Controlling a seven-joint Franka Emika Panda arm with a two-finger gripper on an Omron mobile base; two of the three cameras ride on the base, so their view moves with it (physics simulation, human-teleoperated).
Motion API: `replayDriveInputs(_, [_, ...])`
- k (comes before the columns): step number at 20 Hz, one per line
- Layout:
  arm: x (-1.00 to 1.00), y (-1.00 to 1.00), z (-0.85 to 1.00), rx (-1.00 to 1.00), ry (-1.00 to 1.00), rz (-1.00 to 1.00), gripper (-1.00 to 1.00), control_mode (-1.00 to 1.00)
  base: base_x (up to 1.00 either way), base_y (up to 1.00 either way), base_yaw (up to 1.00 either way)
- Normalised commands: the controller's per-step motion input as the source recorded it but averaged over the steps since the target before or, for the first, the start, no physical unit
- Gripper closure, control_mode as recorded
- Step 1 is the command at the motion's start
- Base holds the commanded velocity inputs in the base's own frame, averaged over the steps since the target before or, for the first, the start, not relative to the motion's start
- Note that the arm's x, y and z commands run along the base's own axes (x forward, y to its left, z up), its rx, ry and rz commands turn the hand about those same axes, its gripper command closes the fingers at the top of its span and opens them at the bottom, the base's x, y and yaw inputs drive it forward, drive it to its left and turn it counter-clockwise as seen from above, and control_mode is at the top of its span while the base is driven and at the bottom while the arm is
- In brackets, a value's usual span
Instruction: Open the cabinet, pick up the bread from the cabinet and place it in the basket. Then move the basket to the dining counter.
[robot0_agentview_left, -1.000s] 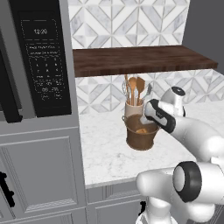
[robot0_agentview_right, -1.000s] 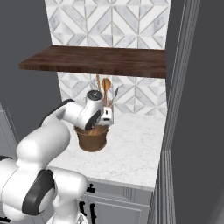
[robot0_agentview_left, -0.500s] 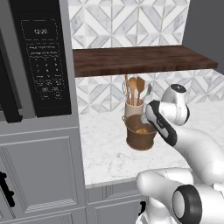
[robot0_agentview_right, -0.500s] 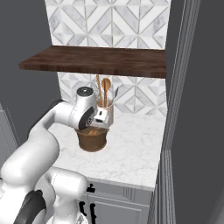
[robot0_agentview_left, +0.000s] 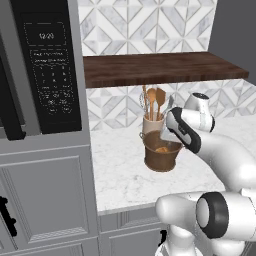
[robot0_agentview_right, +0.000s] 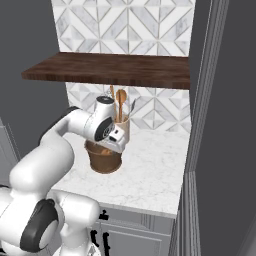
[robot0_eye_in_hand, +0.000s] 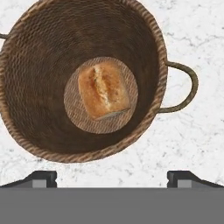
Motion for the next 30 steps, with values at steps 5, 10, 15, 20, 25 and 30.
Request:
replayDriveInputs(5, [0.04, 0.00, -0.18, 0.01, 0.02, -0.07, -1.00, -1.00, 0.00, 0.00, 0.00])
replayDriveInputs(10, [0.06, 0.00, -0.31, 0.00, -0.03, -0.05, -1.00, -1.00, 0.00, 0.00, 0.00])
replayDriveInputs(15, [0.19, 0.01, -0.26, 0.00, -0.04, -0.03, -1.00, -1.00, 0.00, 0.00, 0.00])
replayDriveInputs(20, [0.19, 0.00, -0.12, 0.00, -0.01, -0.03, -1.00, -1.00, 0.00, 0.00, 0.00])
replayDriveInputs(25, [0.00, 0.00, -0.14, 0.00, -0.01, 0.00, -1.00, -1.00, 0.00, 0.00, 0.00])
replayDriveInputs(30, [0.00, 0.00, -0.23, 0.00, -0.02, 0.00, -1.00, -1.00, 0.00, 0.00, 0.00])
